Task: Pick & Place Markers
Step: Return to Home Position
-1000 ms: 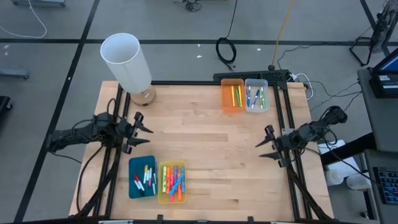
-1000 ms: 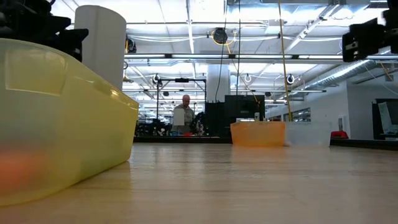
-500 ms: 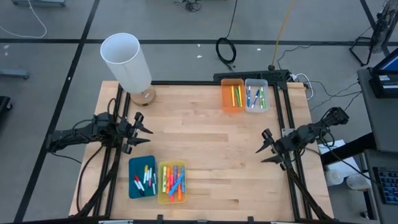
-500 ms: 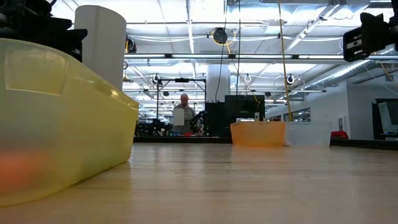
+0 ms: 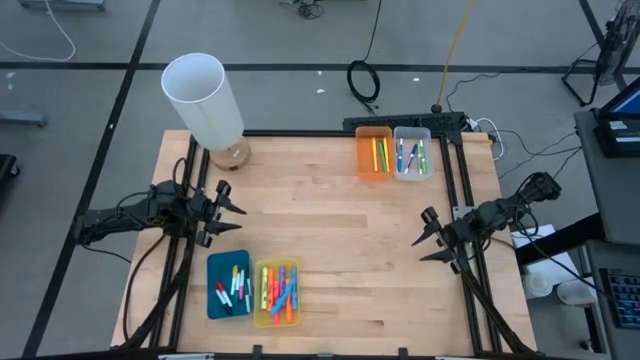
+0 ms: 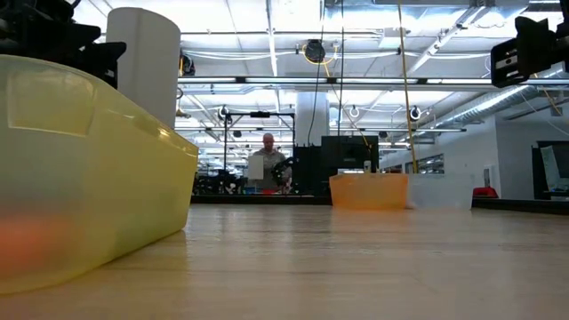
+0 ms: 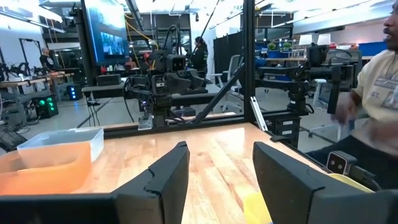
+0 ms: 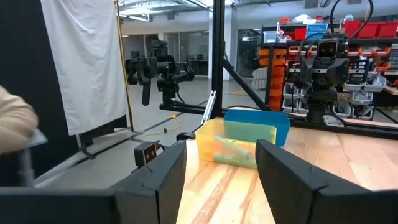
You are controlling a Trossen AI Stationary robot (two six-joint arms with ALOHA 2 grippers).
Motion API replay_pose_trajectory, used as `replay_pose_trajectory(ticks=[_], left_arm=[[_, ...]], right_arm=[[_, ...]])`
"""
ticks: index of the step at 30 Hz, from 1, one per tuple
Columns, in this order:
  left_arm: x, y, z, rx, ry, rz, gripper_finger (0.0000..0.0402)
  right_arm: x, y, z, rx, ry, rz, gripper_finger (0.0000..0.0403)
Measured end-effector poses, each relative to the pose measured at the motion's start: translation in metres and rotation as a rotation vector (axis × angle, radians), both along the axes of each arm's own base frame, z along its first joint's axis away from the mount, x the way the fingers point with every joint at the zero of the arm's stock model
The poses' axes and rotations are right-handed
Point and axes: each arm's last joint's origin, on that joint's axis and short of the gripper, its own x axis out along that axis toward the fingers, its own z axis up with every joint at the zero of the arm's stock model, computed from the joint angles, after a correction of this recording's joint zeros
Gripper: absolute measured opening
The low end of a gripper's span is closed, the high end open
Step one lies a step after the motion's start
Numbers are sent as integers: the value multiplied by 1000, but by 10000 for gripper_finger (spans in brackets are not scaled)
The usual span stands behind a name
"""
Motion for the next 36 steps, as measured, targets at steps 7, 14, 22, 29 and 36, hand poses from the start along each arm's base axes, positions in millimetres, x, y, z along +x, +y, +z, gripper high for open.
replay_pose_trajectory(ticks=[7,14,22,29,36], left_arm=[[0,0,0,0,0,0,195],[0,0,0,4,-1,1,199],[0,0,0,4,-2,1,186],[0,0,0,4,-2,1,174],[0,0,0,4,-2,1,163]], right_arm=[[0,0,0,0,0,0,181],[0,0,0,0,0,0,181],[0,0,0,0,0,0,181],[0,0,0,-1,0,0,181],[0,0,0,-1,0,0,181]])
